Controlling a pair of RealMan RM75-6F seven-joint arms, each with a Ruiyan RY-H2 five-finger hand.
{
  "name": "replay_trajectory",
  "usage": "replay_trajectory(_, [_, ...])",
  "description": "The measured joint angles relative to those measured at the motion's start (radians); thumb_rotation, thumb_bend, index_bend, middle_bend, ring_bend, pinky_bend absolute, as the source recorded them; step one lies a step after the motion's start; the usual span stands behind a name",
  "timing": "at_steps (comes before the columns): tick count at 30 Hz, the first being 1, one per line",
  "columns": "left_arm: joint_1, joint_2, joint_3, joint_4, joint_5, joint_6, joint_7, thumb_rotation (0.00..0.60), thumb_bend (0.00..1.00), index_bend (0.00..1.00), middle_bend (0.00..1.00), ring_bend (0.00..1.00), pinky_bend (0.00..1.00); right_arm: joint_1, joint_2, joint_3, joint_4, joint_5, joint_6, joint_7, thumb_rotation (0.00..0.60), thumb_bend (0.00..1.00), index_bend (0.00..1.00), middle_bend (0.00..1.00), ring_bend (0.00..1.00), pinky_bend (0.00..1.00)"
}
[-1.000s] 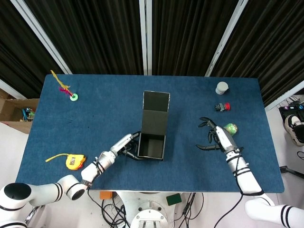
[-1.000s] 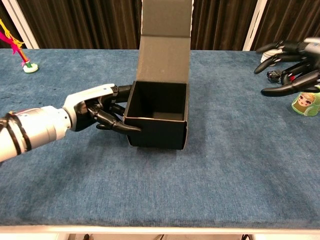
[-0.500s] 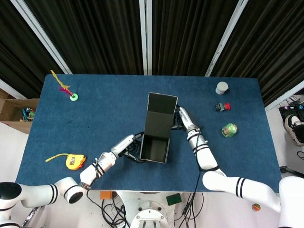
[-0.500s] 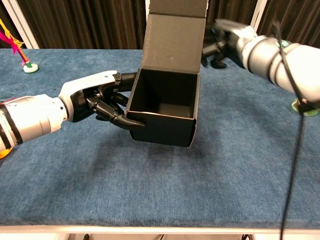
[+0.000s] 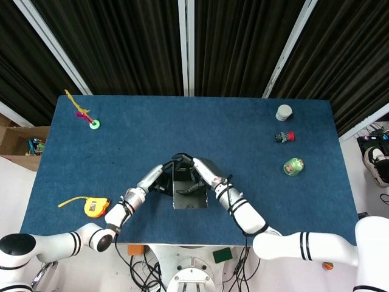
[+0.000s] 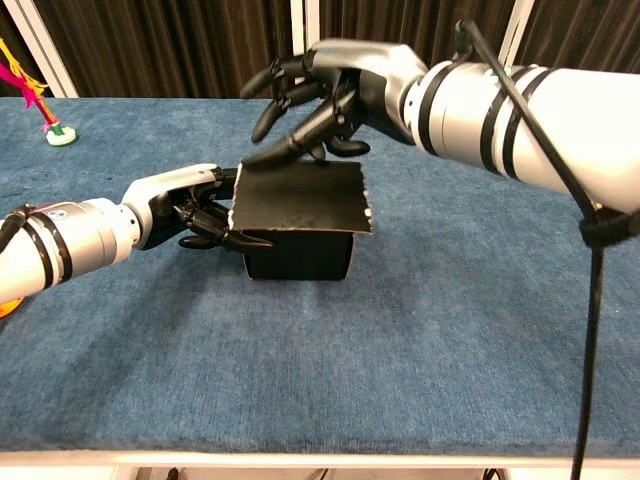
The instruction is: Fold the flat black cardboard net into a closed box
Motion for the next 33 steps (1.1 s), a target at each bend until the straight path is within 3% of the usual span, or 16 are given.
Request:
replay_trajectory(3, [0.007,-0.006,-0.007,0.006,-0.013,0.002,0.039,0.6,0.08,0.21,0.35,0.68,0.97,0.025,-0.008,-0.033,0.0,0.015,0.047,-0.114,0.6,0.0,0.26,0.38,0.73,1.0])
replay_trajectory(7, [0.019,-0.007,-0.01,0.004,-0.026,0.016,0.106,0.592,0.07,0.11,0.28,0.68,0.97,0.06,-0.03,-0.064,0.003,0.044,0.117,-0.25,0.6,0.0,0.26,0.38,0.73,1.0])
replay_trajectory(17, [0.051,0.011,-0.004,-0.041,-0.042,0.077,0.317,0.524,0.06,0.06,0.22,0.68,0.97,0.104,-0.086,-0.11,0.034,0.035,0.253,-0.439,0.6,0.0,0.29,0.38,0.74,1.0])
replay_trajectory(26, [0.058,0.056,0.002,-0.117,-0.061,0.097,0.497,0.486,0.04,0.03,0.16,0.67,0.97,0.088,-0.111,-0.14,0.074,-0.042,0.285,-0.464,0.6,0.0,0.31,0.38,0.74,1.0])
replay_trajectory(33, [0.042,0.149,0.02,-0.233,-0.12,0.06,0.679,0.481,0.02,0.01,0.07,0.65,0.96,0.07,-0.128,-0.149,0.11,-0.07,0.27,-0.448,0.6,0.0,0.31,0.38,0.74,1.0])
